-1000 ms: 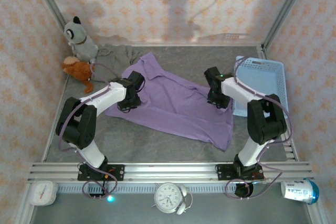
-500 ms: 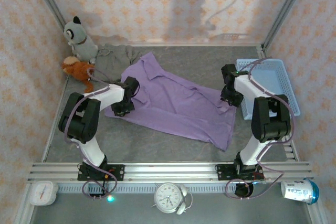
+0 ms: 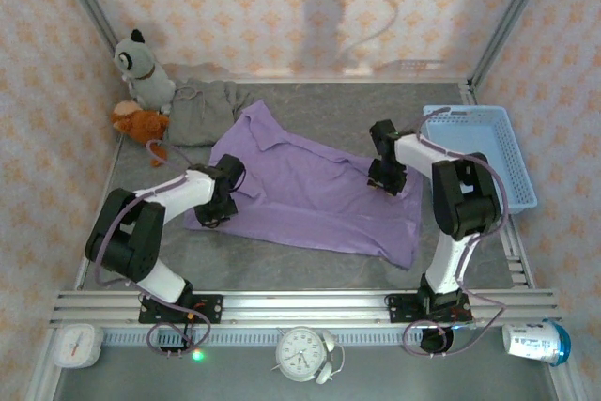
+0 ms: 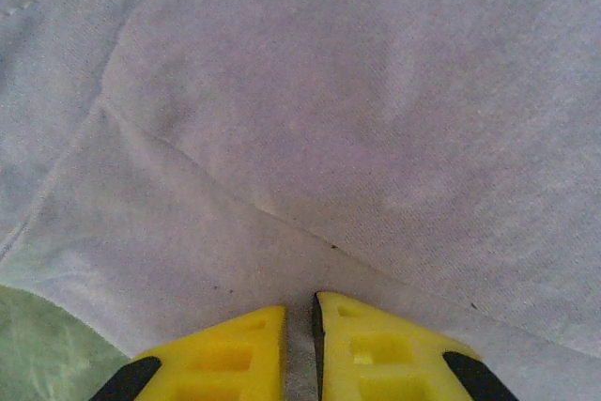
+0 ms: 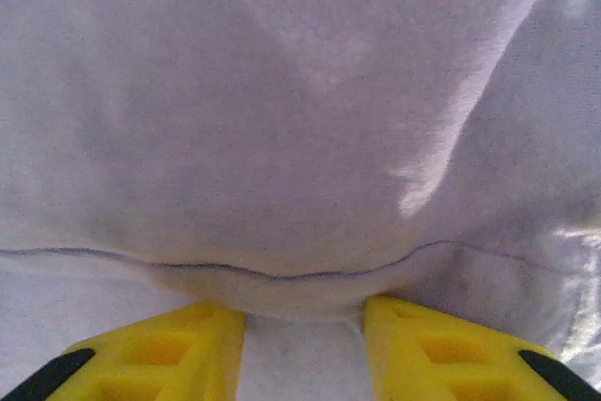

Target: Fold and stack the mixed laundry pile

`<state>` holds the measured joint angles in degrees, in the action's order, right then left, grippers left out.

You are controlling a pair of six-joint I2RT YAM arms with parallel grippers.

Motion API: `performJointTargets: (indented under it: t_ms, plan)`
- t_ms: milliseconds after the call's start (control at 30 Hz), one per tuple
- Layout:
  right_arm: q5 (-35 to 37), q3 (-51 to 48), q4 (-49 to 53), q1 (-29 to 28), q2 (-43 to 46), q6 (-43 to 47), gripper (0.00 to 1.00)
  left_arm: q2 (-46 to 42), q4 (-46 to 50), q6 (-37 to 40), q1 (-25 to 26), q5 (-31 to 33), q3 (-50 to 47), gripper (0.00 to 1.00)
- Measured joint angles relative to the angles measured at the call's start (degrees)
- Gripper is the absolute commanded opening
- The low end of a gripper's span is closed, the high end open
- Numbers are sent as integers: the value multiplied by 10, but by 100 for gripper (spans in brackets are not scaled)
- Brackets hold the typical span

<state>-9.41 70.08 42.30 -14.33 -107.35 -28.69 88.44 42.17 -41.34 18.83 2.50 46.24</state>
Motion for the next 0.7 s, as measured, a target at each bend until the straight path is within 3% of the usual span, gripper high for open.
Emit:
performJointTargets:
  t_ms: [233, 367, 533, 700]
  plan:
    - [9, 122, 29, 11, -84, 12, 40, -72, 7, -38, 19, -46, -56, 20]
    - [3, 153, 32, 12, -99, 31, 45, -93, 54, -37, 21, -51, -36, 38]
    - [-11, 146, 42, -2, -62, 50, 48, -85, 82, -20, 1, -44, 80, 39]
    - [-37, 103, 49, -18, 35, 49, 48, -13, 59, -4, -4, -51, 163, 39]
